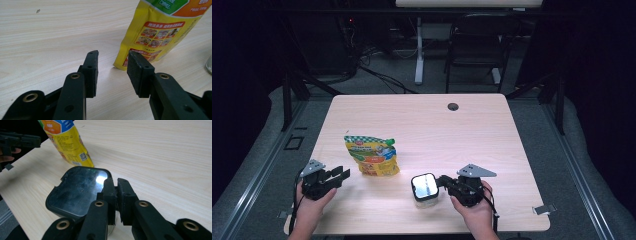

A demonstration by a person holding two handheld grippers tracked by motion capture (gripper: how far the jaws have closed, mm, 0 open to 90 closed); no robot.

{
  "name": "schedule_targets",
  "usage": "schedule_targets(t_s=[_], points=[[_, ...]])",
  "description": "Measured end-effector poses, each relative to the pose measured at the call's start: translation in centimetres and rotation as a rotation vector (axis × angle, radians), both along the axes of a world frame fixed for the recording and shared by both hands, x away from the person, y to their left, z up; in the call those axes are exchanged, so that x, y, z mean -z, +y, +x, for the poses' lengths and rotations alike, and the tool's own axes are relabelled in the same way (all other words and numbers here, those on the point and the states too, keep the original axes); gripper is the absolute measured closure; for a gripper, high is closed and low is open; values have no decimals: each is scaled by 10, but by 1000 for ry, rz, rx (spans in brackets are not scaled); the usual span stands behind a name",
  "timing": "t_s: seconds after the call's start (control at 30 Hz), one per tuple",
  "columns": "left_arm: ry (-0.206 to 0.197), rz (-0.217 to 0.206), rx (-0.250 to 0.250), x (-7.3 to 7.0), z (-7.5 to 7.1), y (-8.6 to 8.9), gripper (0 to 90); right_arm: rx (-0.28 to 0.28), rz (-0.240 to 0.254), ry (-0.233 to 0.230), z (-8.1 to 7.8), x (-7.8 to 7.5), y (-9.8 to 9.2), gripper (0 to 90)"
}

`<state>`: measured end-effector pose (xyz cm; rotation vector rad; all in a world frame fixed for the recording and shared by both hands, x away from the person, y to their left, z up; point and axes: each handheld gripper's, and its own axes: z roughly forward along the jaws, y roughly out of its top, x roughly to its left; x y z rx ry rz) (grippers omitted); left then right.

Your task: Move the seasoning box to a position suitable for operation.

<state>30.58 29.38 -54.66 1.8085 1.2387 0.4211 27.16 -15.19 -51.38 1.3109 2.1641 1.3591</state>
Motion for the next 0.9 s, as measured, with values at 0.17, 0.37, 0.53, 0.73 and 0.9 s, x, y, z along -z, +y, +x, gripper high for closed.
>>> schedule_targets(t_s=[0.17, 0.37, 0.53, 0.73, 0.9], points=[[5, 0, 4, 0, -1, 1, 615, 24, 7, -25, 3, -2, -3, 825], [7, 1, 4, -1, -2, 1, 615, 25, 33, -4, 6, -1, -2, 799], [7, 4, 6, 0, -3, 0, 616, 6, -3, -12, 6, -1, 3, 804], [8, 5, 9, 0, -3, 0, 616, 5, -14, 1, 7, 0, 5, 844], [6, 3, 13, 0, -3, -1, 616, 3, 20, 20, 7, 2, 2, 859]])
